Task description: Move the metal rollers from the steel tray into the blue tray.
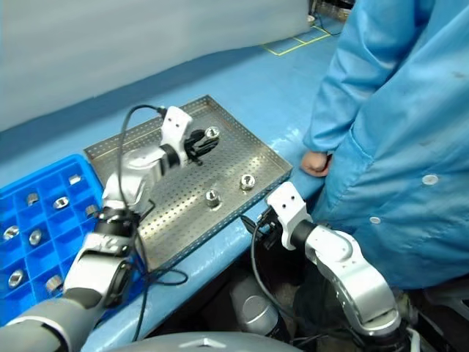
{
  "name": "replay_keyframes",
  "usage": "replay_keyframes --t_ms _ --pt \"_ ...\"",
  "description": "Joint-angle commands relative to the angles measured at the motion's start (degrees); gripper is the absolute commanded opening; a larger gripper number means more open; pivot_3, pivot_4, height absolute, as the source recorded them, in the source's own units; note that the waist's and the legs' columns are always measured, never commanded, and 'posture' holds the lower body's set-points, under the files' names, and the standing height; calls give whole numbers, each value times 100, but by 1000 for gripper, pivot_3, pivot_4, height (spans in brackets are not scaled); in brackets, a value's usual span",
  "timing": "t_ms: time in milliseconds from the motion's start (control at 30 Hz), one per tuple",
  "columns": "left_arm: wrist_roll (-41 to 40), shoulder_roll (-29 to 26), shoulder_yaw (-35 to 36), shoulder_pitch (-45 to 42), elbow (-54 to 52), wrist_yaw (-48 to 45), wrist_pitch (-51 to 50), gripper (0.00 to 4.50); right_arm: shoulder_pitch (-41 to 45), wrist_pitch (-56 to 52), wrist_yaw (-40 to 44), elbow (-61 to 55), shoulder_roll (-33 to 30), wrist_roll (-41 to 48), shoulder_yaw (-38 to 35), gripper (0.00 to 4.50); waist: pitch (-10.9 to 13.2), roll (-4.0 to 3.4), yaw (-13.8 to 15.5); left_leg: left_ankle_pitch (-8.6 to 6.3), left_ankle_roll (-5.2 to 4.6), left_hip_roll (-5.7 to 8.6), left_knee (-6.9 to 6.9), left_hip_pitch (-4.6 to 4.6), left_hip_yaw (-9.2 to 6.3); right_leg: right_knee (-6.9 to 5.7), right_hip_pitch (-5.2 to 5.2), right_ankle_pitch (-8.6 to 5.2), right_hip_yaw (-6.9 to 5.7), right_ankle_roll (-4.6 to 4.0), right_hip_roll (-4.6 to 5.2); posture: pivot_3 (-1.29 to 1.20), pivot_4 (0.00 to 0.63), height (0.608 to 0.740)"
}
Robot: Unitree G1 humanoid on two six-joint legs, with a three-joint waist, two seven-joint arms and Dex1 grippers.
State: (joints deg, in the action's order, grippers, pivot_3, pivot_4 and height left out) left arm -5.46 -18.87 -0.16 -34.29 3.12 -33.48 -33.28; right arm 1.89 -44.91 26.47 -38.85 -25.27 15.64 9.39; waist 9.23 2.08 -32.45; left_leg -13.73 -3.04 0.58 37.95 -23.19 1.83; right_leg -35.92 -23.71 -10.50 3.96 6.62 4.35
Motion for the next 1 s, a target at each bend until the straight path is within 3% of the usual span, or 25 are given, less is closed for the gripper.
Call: replay_keyframes --t_ms 33,167,367,533,900,1000 --pt "-344 -332 719 674 -1702 248 -786 1661 268 325 297 77 182 345 4 4500 0 -2 195 0 0 0 -1 -1 -1 1 -1 -1 0 -3 2 -360 150 740" --pt "-677 -481 1518 1605 -3127 614 -1656 1661 743 444 528 469 921 1106 -166 4500 3 -6 596 -1 2 -4 -6 -11 -12 2 -17 12 -9 -39 6 -290 150 740" --pt "-527 -704 1762 2631 -4087 1055 -2129 1661 1340 545 344 1324 1003 589 292 4500 0 -8 1291 -3 5 10 -5 -53 -26 5 -77 27 -27 -66 18 -205 150 740" --pt "-747 -400 2030 2828 -4159 1379 -2180 1661 1478 642 423 1451 940 468 465 4500 4 -15 1785 -1 18 4 -8 -76 -47 -2 -93 20 -59 -98 23 -185 150 740" --pt "-668 -433 1548 3124 -3824 1641 -2074 1661 1470 559 225 1230 832 344 447 4500 -1 -23 2160 -15 55 -1 -6 -74 -61 -2 -86 5 -86 -132 21 -212 150 740" --pt "-598 -452 1381 3114 -3612 1693 -1996 2656 1437 562 176 1203 834 338 473 4500 -2 -24 2171 -7 46 -2 -6 -74 -62 -4 -85 4 -88 -136 14 -214 150 740"
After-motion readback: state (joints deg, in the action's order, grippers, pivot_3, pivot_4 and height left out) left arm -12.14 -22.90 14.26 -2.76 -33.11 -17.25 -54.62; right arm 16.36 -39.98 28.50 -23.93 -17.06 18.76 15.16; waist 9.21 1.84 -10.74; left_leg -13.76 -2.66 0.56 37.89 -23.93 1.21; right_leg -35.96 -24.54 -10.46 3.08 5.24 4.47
